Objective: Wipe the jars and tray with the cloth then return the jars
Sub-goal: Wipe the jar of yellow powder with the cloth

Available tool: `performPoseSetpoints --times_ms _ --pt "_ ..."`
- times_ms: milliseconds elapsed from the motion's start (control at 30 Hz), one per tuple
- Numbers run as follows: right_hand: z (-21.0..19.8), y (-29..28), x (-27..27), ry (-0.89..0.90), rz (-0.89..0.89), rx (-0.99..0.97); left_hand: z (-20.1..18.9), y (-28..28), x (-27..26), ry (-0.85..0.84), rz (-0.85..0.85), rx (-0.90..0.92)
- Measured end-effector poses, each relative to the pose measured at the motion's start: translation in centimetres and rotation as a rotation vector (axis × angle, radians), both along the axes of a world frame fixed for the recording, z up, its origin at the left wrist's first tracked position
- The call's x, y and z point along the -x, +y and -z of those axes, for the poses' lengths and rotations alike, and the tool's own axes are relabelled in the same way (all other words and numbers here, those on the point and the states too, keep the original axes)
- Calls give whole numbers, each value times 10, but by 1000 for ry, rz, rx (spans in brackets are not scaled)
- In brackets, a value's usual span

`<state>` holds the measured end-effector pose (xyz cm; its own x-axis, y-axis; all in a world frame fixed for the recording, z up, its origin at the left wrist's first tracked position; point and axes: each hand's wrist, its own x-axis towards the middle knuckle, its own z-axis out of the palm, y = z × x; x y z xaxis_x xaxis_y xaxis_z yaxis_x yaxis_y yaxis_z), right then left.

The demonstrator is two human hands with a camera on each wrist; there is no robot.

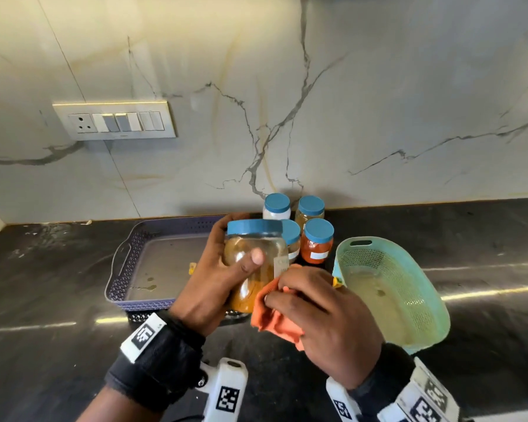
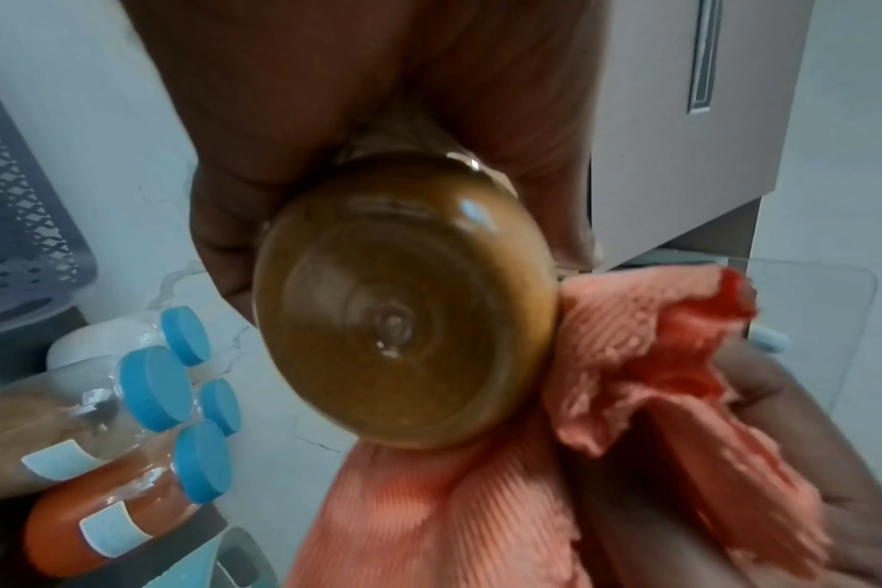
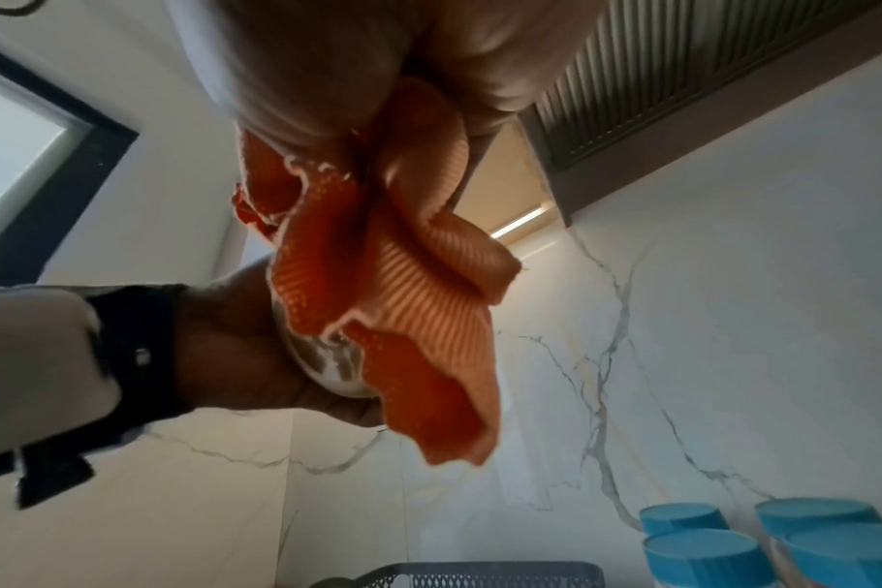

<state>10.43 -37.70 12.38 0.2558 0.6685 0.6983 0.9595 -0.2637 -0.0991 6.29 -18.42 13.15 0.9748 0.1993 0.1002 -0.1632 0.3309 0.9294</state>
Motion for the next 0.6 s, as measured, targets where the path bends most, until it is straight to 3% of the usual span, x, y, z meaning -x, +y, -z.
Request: performPoseSetpoints --times_ms 100,267,467,600 --pt "0 0 -6 31 12 3 6 0 -2 4 -38 -31" --pt "-28 6 -43 276 60 -132 8 -7 -5 -12 -29 -86" --pt "-21 2 -4 181 -40 -83 2 -1 -9 -96 -54 38" --pt "-19 5 -18 228 -34 -197 4 -1 -7 -76 -11 15"
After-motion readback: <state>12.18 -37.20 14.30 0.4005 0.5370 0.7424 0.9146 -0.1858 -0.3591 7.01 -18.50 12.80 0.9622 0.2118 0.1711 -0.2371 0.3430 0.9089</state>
